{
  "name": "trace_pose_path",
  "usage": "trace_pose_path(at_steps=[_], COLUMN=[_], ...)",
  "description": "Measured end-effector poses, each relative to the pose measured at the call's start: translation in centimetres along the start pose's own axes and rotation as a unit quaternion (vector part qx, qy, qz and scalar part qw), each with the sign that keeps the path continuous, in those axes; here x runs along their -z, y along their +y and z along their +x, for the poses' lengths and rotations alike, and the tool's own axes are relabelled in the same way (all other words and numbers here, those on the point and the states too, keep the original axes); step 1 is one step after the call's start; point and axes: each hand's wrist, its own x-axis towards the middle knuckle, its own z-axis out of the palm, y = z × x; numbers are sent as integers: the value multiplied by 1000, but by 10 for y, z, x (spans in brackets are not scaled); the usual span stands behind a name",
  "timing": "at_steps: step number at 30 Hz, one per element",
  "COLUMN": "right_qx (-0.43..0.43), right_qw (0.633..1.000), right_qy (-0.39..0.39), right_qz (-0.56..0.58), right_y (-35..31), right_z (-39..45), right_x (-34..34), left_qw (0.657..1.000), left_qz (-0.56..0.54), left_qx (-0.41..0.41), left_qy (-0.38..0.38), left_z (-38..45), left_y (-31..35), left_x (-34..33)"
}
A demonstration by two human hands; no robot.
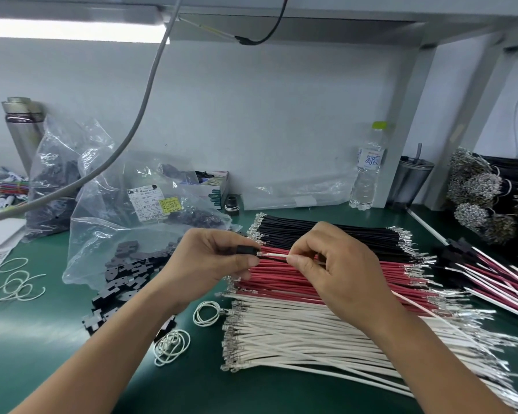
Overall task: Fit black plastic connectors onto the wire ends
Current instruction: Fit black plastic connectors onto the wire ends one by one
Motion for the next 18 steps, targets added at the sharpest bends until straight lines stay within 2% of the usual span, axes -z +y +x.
trace_pose_path(at_steps=[4, 11, 18], right_qx=[10, 4, 34], right_qw=[1000, 999, 996], right_qy=[10, 15, 3], right_qz=[-12, 34, -88], right_y=[1, 3, -7], right_z=[-1, 0, -3], right_x=[-2, -1, -3], left_qw=[1000, 1000, 1000], left_qz=[-7, -23, -5], left_qx=[0, 3, -2], left_qy=[5, 9, -9], left_z=[0, -1, -2], left_y=[1, 1, 2], left_x=[-1, -2, -2])
